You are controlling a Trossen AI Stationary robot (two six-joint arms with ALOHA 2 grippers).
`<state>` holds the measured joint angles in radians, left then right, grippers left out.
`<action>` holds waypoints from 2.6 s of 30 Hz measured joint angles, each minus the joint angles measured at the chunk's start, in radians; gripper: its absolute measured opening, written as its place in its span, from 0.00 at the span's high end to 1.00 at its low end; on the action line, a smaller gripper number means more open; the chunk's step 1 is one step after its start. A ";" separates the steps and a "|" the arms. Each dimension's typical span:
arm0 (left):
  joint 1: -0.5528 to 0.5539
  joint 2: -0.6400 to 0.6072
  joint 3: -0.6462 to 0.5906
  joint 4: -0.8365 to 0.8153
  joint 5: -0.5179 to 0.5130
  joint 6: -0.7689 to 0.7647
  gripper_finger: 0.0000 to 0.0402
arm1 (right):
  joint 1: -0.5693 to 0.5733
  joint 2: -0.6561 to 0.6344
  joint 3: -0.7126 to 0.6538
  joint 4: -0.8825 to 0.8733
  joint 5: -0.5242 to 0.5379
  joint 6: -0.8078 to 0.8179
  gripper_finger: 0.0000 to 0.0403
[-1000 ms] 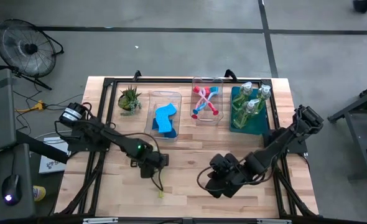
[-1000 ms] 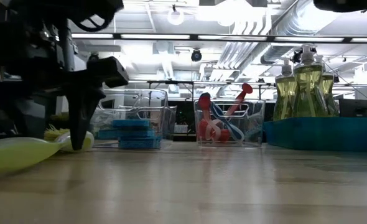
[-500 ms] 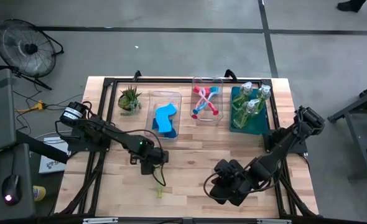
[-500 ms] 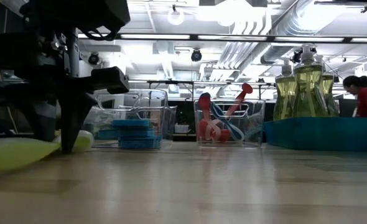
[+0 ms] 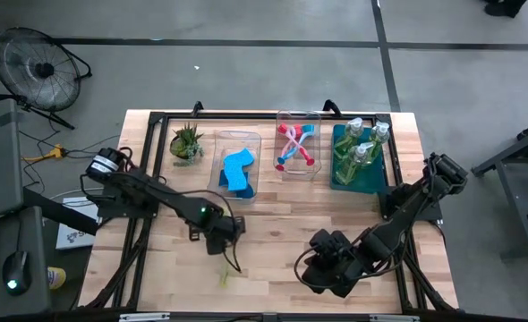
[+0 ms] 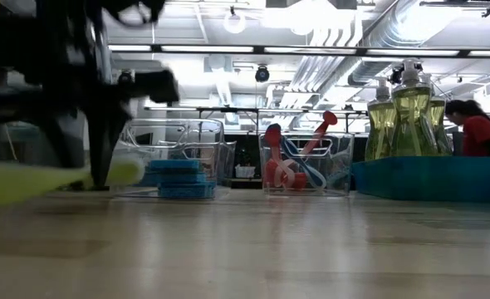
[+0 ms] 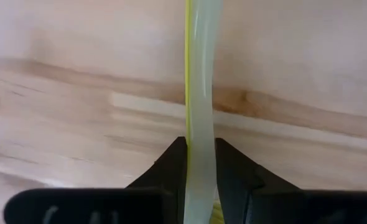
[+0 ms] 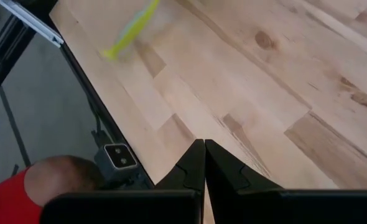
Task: Pick & Place Kitchen Sink Supplies
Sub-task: Put the yellow green dishwashing brush into the right transparent bin
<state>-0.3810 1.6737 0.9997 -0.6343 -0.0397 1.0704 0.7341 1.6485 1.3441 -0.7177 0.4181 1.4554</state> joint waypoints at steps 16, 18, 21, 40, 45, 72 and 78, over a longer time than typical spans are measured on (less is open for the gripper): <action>-0.138 -0.002 0.307 -0.045 -0.601 0.067 0.86 | -0.001 0.000 0.000 0.061 0.137 -0.071 1.00; -0.137 -0.002 0.326 -0.016 -0.655 0.122 0.86 | -0.003 0.000 0.000 0.061 0.147 -0.100 1.00; -0.136 -0.002 0.343 0.060 -0.714 0.225 0.86 | -0.009 0.000 0.000 0.061 0.165 -0.132 1.00; -0.123 -0.003 0.345 0.373 -0.843 0.682 0.86 | -0.125 0.000 0.000 0.194 0.215 -0.431 0.43; -0.102 -0.004 0.345 0.414 -0.871 0.743 0.86 | -0.169 0.000 0.000 0.221 0.170 -0.475 0.41; -0.083 -0.004 0.345 0.547 -0.985 0.923 0.86 | -0.261 0.021 -0.001 0.223 0.050 -0.468 0.56; -0.083 -0.004 0.345 0.583 -0.984 0.944 0.86 | -0.261 0.021 -0.001 0.222 0.062 -0.461 0.64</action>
<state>-0.4644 1.6699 1.3445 -0.0509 -1.0233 2.0140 0.4736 1.6695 1.3434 -0.4961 0.4804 0.9943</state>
